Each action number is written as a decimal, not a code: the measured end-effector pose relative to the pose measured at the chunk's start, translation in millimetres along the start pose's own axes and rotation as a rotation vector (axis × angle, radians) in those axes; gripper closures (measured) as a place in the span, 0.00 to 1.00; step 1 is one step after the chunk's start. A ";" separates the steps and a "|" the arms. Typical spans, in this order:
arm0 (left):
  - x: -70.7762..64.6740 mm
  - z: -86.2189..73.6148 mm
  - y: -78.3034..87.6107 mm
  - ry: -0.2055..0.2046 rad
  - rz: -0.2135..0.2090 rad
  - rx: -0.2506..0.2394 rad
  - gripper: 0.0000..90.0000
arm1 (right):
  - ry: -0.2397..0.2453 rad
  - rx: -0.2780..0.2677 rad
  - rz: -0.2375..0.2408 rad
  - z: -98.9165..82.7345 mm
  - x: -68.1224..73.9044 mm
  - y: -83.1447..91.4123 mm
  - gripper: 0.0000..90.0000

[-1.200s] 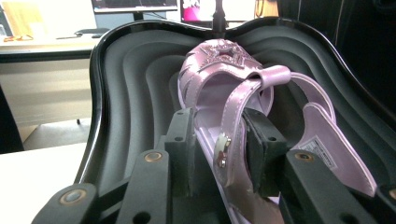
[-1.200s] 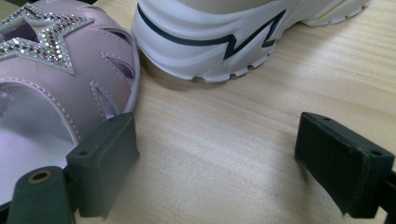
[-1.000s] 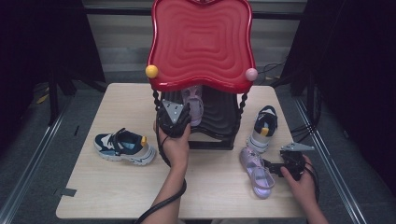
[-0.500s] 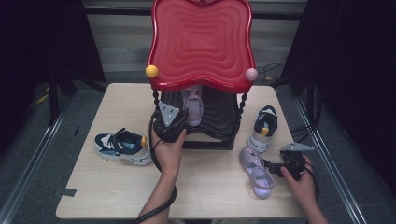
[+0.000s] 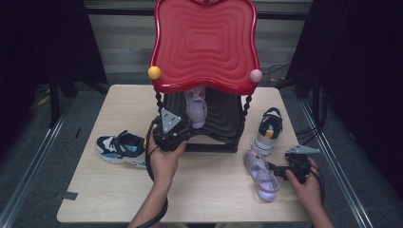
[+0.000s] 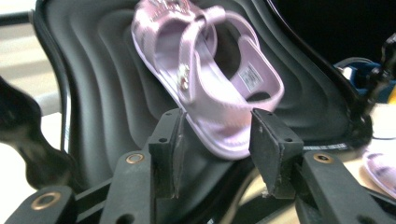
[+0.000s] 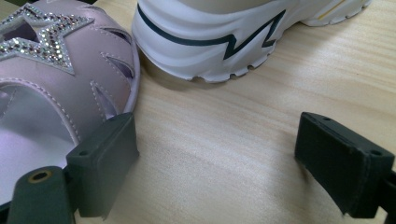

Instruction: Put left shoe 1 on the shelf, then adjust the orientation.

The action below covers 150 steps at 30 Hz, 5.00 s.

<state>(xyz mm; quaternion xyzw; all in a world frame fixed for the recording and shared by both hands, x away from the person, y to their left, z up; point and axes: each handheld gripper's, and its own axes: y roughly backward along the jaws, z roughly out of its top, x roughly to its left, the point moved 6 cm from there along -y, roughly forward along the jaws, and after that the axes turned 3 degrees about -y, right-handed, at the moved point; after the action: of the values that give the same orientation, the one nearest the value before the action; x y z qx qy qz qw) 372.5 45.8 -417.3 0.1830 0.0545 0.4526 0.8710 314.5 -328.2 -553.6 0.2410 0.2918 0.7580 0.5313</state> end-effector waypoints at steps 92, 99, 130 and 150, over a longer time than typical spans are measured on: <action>-48.7 -145.0 15.3 -0.237 -0.518 0.339 0.15 | -0.026 -0.012 0.052 -1.9 -1.7 7.4 0.15; -48.4 -145.2 15.5 -0.247 -0.522 0.347 0.14 | 0.006 -0.008 0.054 0.4 3.9 23.1 0.16; -48.4 -145.3 15.5 -0.247 -0.521 0.347 0.14 | 0.115 0.042 0.211 23.2 43.2 75.8 0.29; -48.4 -145.3 15.5 -0.246 -0.521 0.347 0.14 | 0.166 0.038 0.247 11.2 57.5 69.5 0.51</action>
<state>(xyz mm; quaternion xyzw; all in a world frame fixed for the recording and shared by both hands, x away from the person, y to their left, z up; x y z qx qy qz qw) 294.4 53.9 -549.7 0.3616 0.0700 0.1732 0.9134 257.5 -290.2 -493.9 0.2217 0.3173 0.8291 0.4035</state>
